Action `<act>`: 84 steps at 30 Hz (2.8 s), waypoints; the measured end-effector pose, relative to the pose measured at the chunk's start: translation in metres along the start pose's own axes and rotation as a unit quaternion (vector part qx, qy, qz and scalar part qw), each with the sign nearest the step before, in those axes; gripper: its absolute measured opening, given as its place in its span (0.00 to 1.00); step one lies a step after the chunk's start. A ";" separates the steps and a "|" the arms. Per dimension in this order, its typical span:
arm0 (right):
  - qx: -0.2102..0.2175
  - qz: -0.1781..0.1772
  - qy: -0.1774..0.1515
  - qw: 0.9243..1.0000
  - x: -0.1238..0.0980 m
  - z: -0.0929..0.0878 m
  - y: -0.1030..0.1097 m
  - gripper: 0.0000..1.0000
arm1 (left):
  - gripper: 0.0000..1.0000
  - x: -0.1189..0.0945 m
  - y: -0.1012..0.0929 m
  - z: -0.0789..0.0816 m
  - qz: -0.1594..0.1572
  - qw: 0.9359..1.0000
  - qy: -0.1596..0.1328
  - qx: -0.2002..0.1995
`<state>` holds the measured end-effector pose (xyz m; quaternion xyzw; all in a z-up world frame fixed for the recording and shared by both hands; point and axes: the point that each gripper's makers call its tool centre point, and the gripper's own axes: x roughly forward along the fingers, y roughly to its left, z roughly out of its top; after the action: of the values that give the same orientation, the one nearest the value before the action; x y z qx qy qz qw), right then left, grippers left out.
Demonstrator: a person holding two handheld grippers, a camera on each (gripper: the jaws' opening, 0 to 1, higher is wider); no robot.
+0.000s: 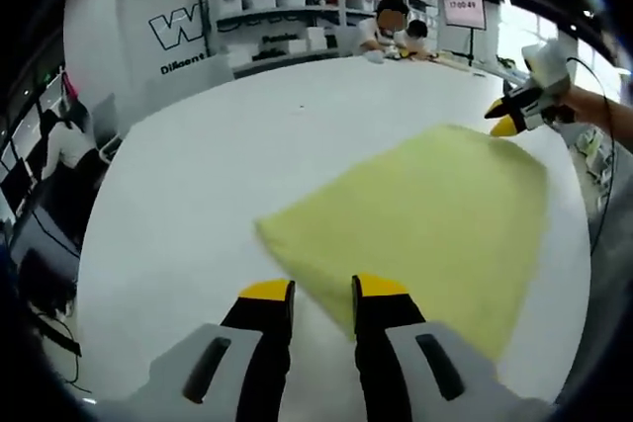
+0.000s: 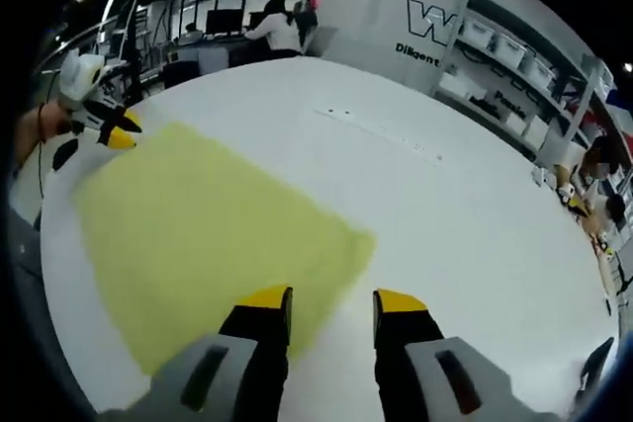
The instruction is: Fold the garment on the visible template until the final outline fits inside the template.
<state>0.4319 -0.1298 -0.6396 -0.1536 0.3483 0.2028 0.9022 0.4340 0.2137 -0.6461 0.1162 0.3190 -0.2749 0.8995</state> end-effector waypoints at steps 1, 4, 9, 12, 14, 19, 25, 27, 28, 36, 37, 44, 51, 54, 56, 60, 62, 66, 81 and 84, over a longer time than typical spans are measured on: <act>0.006 0.004 -0.002 1.000 -0.001 -0.001 0.002 0.28 | 0.21 -0.002 -0.001 -0.001 -0.002 1.000 -0.002 -0.004; 0.015 0.010 -0.006 1.000 -0.004 -0.004 0.006 0.28 | 0.22 -0.006 -0.004 -0.003 -0.005 1.000 -0.006 -0.016; 0.028 0.025 -0.005 0.999 -0.008 -0.015 0.014 0.28 | 0.22 -0.012 -0.013 -0.010 -0.011 1.000 -0.010 -0.022; 0.034 0.030 -0.008 0.999 -0.009 -0.016 0.018 0.29 | 0.22 -0.013 -0.015 -0.011 -0.013 1.000 -0.012 -0.025; 0.052 0.071 -0.016 0.996 -0.012 -0.019 0.036 0.32 | 0.25 -0.016 -0.023 -0.013 -0.025 0.998 -0.021 -0.047; 0.070 0.091 -0.022 0.993 -0.016 -0.026 0.042 0.33 | 0.28 -0.023 -0.032 -0.026 -0.034 0.997 -0.016 -0.072; 0.083 0.117 -0.037 0.989 -0.024 -0.031 0.048 0.31 | 0.28 -0.033 -0.039 -0.036 -0.043 0.995 -0.019 -0.093; 0.090 0.147 -0.057 0.983 -0.028 -0.024 0.058 0.35 | 0.27 -0.032 -0.040 -0.035 -0.043 0.990 -0.038 -0.126; 0.087 0.154 -0.055 0.983 -0.029 -0.026 0.060 0.36 | 0.27 -0.033 -0.041 -0.039 -0.045 0.988 -0.034 -0.147; 0.057 0.223 -0.083 0.970 -0.038 -0.028 0.073 0.32 | 0.26 -0.044 -0.047 -0.046 -0.056 0.987 -0.031 -0.146; 0.049 0.235 -0.083 0.967 -0.040 -0.030 0.077 0.31 | 0.26 -0.046 -0.048 -0.046 -0.058 0.987 -0.032 -0.149; 0.032 0.291 -0.076 0.953 -0.046 -0.041 0.081 0.26 | 0.25 -0.054 -0.057 -0.054 -0.075 0.984 -0.031 -0.157; 0.029 0.345 -0.078 0.935 -0.057 -0.049 0.089 0.21 | 0.24 -0.061 -0.066 -0.059 -0.093 0.982 -0.030 -0.160; 0.041 0.362 -0.082 0.928 -0.061 -0.050 0.090 0.19 | 0.23 -0.063 -0.067 -0.060 -0.095 0.981 -0.031 -0.169; 0.042 0.368 -0.082 0.925 -0.062 -0.052 0.091 0.18 | 0.22 -0.063 -0.068 -0.061 -0.097 0.979 -0.034 -0.176; 0.049 0.382 -0.076 0.920 -0.065 -0.060 0.096 0.15 | 0.20 -0.063 -0.071 -0.060 -0.104 0.977 -0.036 -0.181; 0.061 0.382 -0.078 0.919 -0.065 -0.060 0.094 0.09 | 0.19 -0.063 -0.071 -0.060 -0.105 0.976 -0.039 -0.186; 0.079 0.379 -0.085 0.918 -0.068 -0.059 0.088 0.00 | 0.14 -0.063 -0.072 -0.061 -0.107 0.974 -0.039 -0.195; 0.034 0.325 0.031 0.944 -0.073 -0.074 0.082 0.00 | 0.00 -0.070 -0.061 -0.074 -0.058 0.993 0.025 -0.104; 0.023 0.302 0.053 0.952 -0.071 -0.077 0.080 0.00 | 0.00 -0.070 -0.065 -0.075 -0.051 0.995 0.043 -0.070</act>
<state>0.3025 -0.1109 -0.6559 -0.0306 0.4306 0.4491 0.7823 0.3142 0.2186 -0.6612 0.0483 0.3815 -0.2923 0.8756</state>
